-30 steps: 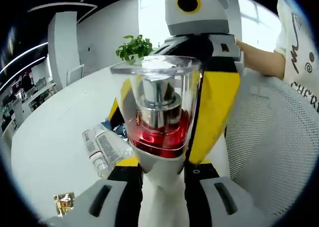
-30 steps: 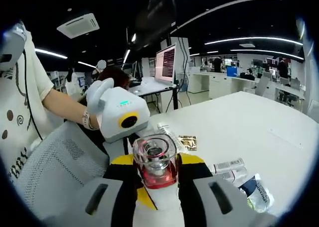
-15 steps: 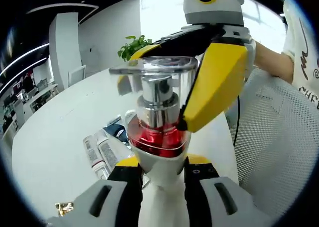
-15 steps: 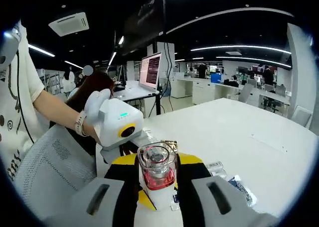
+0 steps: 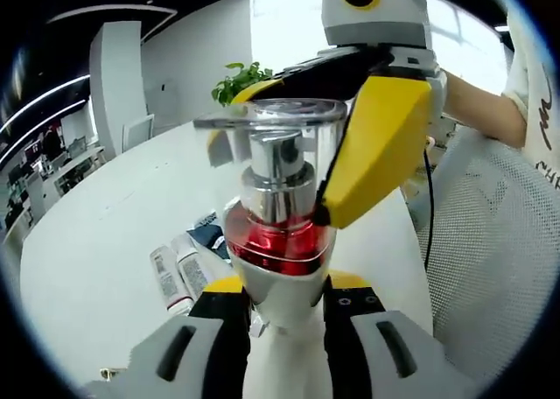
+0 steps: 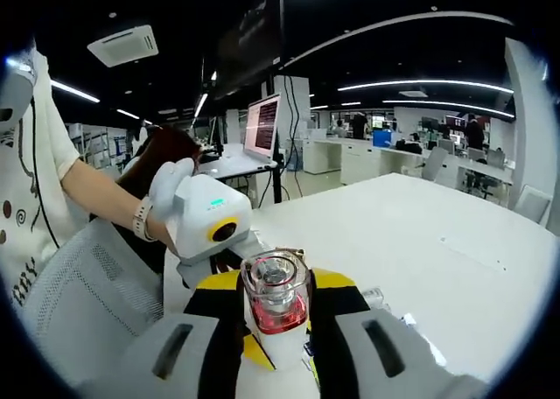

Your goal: Arrange the skincare products in the storage area until every visible bottle or jar stands upright without overlapping.

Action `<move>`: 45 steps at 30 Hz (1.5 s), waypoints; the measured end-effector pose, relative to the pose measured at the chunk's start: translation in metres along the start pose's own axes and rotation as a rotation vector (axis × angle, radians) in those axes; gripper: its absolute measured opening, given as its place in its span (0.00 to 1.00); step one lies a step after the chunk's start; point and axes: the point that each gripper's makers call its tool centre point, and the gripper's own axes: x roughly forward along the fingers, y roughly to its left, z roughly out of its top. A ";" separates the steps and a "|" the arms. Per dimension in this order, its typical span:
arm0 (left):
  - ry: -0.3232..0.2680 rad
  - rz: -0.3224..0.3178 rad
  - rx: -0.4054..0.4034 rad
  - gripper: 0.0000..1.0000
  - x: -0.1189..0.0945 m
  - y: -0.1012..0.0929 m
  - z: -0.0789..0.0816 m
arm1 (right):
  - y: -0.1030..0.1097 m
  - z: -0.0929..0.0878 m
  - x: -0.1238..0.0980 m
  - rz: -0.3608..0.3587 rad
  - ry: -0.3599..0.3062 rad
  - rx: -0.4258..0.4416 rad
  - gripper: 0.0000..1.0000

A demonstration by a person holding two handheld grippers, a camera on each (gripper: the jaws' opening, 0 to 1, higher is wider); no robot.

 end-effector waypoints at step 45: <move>-0.027 0.042 -0.001 0.32 0.009 0.015 0.004 | -0.024 -0.004 -0.004 -0.003 0.031 -0.002 0.38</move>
